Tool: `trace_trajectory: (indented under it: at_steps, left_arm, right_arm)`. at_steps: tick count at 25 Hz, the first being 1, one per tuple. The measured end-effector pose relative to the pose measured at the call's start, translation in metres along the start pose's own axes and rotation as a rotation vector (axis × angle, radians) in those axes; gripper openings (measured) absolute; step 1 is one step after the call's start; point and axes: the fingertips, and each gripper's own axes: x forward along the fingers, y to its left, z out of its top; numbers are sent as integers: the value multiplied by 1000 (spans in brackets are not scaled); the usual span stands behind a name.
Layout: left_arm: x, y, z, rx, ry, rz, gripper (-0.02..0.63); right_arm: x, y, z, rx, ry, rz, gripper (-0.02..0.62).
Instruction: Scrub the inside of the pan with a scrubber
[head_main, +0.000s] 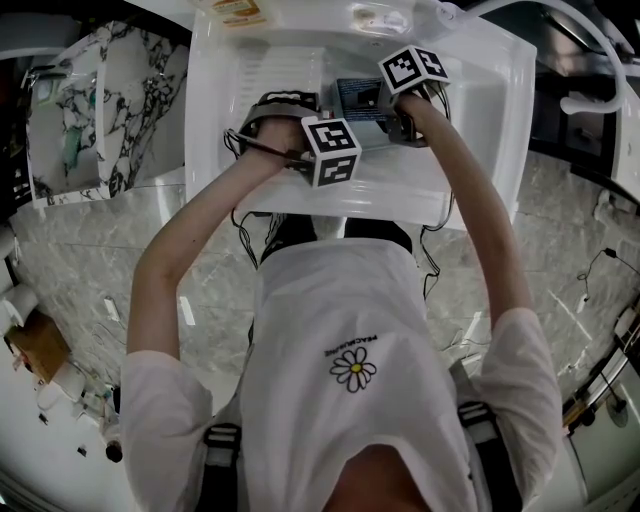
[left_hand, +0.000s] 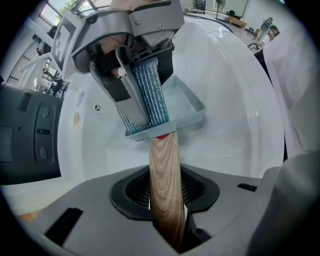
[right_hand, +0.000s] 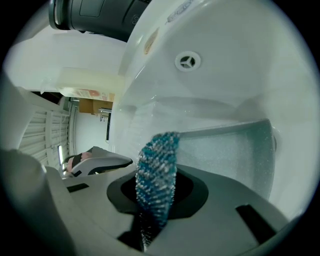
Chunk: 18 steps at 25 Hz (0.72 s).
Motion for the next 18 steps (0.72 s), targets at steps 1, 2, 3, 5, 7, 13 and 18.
trace_trajectory:
  at_steps: [1, 2, 3, 5, 7, 13, 18]
  left_arm:
    - [0, 0, 0, -1, 0, -1, 130]
    - [0, 0, 0, -2, 0, -1, 130]
    - [0, 0, 0, -3, 0, -2, 130]
    - [0, 0, 0, -4, 1, -5, 130]
    - [0, 0, 0, -3, 1, -5, 130]
    - [0, 0, -1, -3, 1, 0, 130]
    - [0, 0, 0, -5, 1, -1, 130]
  right_arm:
    - [-4, -2, 0, -12, 4, -14, 57]
    - [-10, -5, 0, -25, 8, -34, 57]
    - [-16, -11, -1, -38, 14, -61, 57]
    - [-29, -29, -3, -55, 27, -128, 57]
    - [-42, -51, -6, -59, 39, -198, 57]
    - [-69, -113, -13, -56, 82, -406, 57]
    - [-66, -137, -20, -41, 120, -487, 57]
